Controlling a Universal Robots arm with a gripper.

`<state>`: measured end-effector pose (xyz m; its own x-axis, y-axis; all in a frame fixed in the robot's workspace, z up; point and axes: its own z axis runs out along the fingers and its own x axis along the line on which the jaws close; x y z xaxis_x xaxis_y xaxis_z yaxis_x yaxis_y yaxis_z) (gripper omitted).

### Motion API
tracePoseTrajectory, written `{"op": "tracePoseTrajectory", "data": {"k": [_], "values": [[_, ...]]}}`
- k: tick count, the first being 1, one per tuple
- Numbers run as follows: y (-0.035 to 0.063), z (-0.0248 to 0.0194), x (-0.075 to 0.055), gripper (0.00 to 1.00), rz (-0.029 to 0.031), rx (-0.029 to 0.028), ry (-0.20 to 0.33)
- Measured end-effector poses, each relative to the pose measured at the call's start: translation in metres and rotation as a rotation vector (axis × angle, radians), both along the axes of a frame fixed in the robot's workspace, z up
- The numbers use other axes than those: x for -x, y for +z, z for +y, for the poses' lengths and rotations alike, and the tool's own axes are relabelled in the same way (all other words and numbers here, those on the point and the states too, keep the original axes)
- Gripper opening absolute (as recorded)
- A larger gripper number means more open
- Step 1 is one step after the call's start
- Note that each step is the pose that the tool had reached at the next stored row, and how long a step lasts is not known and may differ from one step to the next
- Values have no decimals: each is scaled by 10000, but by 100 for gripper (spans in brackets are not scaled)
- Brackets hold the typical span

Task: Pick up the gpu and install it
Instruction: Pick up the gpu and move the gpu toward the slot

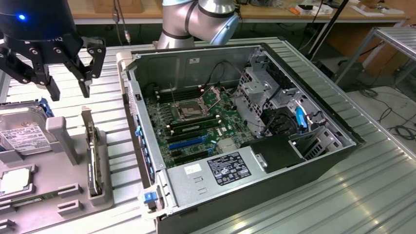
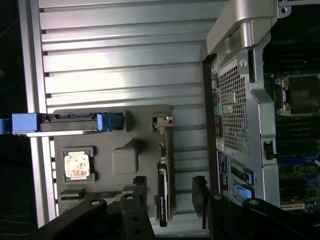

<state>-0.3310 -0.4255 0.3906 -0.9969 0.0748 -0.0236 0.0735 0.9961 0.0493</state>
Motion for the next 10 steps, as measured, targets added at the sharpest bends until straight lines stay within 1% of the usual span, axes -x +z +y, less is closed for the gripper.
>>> {"op": "tracePoseTrajectory", "data": {"k": [3,4,5,10], "values": [[-6,-45,-3,50,0,0,0],[-10,-75,-5,50,0,0,0],[-12,-91,-7,50,0,0,1],[-22,-150,-11,50,0,0,-1]]}}
